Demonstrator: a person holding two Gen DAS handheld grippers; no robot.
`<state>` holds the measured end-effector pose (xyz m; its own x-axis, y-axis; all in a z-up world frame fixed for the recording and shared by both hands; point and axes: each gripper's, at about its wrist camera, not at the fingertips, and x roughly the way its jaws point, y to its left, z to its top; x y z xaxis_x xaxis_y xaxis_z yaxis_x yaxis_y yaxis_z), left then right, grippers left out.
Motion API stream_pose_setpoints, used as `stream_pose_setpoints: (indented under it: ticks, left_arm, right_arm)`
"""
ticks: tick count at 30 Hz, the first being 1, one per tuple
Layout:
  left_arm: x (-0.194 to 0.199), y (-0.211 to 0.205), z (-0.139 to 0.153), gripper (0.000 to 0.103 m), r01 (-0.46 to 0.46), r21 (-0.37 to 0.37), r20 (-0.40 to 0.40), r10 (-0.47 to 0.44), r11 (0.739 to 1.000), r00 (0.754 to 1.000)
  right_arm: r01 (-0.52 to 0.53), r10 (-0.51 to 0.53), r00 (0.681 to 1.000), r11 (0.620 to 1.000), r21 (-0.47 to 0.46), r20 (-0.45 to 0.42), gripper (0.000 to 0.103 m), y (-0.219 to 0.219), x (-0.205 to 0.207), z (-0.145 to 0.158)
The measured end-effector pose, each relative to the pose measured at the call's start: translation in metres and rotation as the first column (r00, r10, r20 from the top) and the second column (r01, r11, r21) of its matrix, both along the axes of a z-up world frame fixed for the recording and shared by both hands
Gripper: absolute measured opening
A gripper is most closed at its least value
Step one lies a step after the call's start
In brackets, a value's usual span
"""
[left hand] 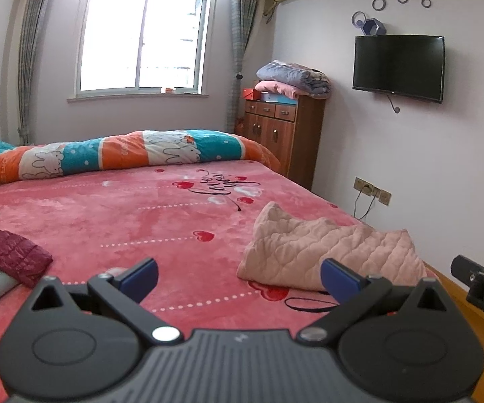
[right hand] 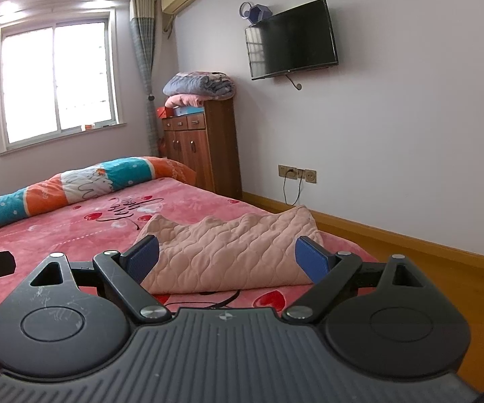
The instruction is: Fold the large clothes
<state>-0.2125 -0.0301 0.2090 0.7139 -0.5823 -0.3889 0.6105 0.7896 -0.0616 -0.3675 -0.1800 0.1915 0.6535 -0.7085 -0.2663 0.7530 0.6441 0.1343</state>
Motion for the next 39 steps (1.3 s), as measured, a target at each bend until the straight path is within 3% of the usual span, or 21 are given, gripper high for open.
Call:
stream_pose_setpoints:
  ticks: [39]
  left_arm:
    - [-0.006, -0.017, -0.013, 0.102, 0.050, 0.049, -0.010, -0.050, 0.998, 0.999]
  right_arm:
    - [0.035, -0.034, 0.999, 0.999, 0.032, -0.007, 0.103, 0.005, 0.003, -0.002]
